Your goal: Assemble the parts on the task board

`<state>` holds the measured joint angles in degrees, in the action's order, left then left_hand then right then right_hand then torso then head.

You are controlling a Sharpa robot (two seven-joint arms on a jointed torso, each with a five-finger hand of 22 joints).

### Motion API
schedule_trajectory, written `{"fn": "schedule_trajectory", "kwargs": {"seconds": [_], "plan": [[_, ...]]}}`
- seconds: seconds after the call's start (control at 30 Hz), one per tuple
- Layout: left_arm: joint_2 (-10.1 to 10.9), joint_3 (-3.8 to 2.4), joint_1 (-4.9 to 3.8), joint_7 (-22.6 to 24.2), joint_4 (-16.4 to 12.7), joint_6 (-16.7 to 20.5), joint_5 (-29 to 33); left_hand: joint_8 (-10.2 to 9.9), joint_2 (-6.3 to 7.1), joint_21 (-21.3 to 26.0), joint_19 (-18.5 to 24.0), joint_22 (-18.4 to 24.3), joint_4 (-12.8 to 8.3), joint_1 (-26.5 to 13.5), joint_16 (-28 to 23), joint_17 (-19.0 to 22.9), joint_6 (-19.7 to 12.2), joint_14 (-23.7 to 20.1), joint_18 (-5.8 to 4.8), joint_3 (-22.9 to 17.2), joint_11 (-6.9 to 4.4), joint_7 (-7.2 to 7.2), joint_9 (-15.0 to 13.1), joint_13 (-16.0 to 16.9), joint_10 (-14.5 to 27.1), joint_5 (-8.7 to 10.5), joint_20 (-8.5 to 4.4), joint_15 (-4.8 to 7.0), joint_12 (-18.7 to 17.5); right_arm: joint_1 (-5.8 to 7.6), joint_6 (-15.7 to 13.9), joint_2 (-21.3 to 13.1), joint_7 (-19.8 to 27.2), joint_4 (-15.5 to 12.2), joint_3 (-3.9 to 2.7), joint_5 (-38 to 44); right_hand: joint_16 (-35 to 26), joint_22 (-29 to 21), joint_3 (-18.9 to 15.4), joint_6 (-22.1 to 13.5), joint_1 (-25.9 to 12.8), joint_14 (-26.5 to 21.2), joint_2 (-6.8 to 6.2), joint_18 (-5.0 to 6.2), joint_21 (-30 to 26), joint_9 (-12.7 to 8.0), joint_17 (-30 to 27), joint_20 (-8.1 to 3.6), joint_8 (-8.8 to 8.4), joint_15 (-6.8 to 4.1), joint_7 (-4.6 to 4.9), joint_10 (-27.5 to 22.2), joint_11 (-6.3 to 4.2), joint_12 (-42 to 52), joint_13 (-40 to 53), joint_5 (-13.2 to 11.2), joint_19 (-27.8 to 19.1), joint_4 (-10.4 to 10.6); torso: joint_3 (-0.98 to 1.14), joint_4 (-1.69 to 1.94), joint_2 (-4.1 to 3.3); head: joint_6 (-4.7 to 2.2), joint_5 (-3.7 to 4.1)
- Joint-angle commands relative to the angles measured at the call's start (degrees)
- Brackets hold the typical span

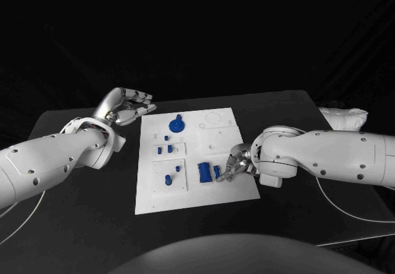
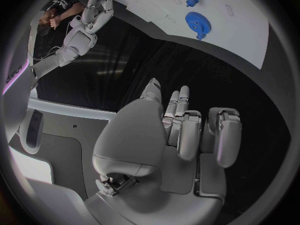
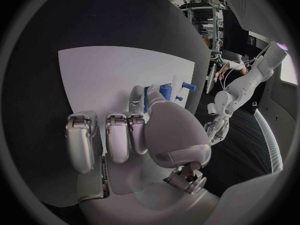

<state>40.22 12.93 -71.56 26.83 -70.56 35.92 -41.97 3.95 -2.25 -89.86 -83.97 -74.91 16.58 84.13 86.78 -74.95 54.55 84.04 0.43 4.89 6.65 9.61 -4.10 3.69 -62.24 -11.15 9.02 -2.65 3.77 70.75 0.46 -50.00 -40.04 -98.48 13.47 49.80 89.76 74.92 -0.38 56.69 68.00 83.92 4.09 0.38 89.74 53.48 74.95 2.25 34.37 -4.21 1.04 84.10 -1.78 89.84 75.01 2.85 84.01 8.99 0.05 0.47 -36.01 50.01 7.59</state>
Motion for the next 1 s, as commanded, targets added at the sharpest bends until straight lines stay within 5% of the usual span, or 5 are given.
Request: {"fn": "schedule_trajectory", "kwargs": {"seconds": [0.03,0.47,0.83,0.9,1.0], "plan": [[-0.1,-0.04,-0.03,0.2,-0.1,-0.6,-0.2,-0.1,-0.2,-0.1,-6.0,-15.1,0.1,0.1,-0.3,-7.9,0.3,3.4,-0.43,0.3,-0.27,-0.11,0.0,0.0,-0.1,-0.3,-0.53,0.25,0.1,-0.03,1.1,0.2,-2.3,0.1,-0.01,1.0,0.2,15.1,0.0,-0.3,0.7,6.1,0.14,-0.38,0.3,0.1,15.1,-0.42,0.3,-0.52,-0.07,5.9,-0.43,0.2,15.0,0.0,6.0,-0.3,-0.02,-0.01,-0.03,-0.01,0.05],[-0.1,-0.04,-0.03,0.3,-0.1,-0.6,-0.2,-0.1,-0.31,-0.1,-6.0,-15.1,0.1,0.3,-0.3,-7.9,0.2,3.4,-0.43,0.3,-0.26,-0.1,0.0,0.0,-0.1,-0.31,-0.54,0.25,0.1,0.03,-4.0,-1.7,1.4,-1.6,-0.02,-1.9,0.2,15.1,-1.3,-0.5,0.2,6.1,-0.88,-0.38,0.3,0.7,15.1,-0.46,0.13,-0.5,0.12,5.9,-0.33,0.2,15.0,0.2,6.0,0.1,0.04,-0.03,-0.01,-0.01,-0.2],[0.2,0.01,0.04,0.9,-0.3,0.3,0.5,-0.2,-0.34,0.9,-5.1,-14.7,0.2,0.3,-2.0,-4.6,0.2,2.2,-0.12,0.6,-0.21,-0.05,0.0,0.0,0.0,-0.27,-0.54,0.24,0.0,1.27,-33.9,-3.3,34.3,-1.6,-0.04,-21.2,0.2,14.8,-2.8,-9.5,2.3,6.1,0.12,-0.2,-0.4,-7.1,15.1,2.44,-11.79,3.41,5.33,5.9,4.37,0.2,15.0,9.7,5.4,1.8,0.15,-0.02,-0.05,-0.01,-1.46],[0.5,0.01,0.16,1.4,-0.8,1.0,1.6,-0.2,-0.54,4.4,-2.1,-13.4,0.2,0.3,-5.1,0.3,0.2,0.0,0.85,1.2,-0.24,-0.02,0.1,0.0,0.0,-0.28,-0.56,0.29,0.0,1.33,-36.2,-2.6,41.3,-0.7,-0.04,-25.6,-5.7,9.3,-3.4,-11.8,3.6,1.2,1.51,2.94,-13.5,-11.1,10.4,4.08,-14.97,4.75,6.54,3.7,6.26,-1.4,13.6,10.7,-6.9,3.3,0.23,-0.04,-0.05,-0.01,-1.85],[0.9,0.02,0.71,2.6,-1.8,2.6,5.2,-0.2,-1.08,14.2,5.8,-9.5,0.0,-0.4,-13.7,11.6,0.3,-5.5,3.29,2.6,-0.33,-0.06,0.1,0.0,-0.1,-0.26,-0.65,0.3,0.1,1.37,-37.7,-1.0,50.4,1.0,-0.07,-29.4,-43.6,-6.5,-5.3,-16.4,3.9,-30.7,1.59,8.52,-49.4,-15.4,-15.7,5.91,-18.46,7.15,8.16,-36.0,7.29,-40.0,-16.0,11.9,-38.0,6.5,0.19,-0.09,0.04,-0.01,-2.25]]}}
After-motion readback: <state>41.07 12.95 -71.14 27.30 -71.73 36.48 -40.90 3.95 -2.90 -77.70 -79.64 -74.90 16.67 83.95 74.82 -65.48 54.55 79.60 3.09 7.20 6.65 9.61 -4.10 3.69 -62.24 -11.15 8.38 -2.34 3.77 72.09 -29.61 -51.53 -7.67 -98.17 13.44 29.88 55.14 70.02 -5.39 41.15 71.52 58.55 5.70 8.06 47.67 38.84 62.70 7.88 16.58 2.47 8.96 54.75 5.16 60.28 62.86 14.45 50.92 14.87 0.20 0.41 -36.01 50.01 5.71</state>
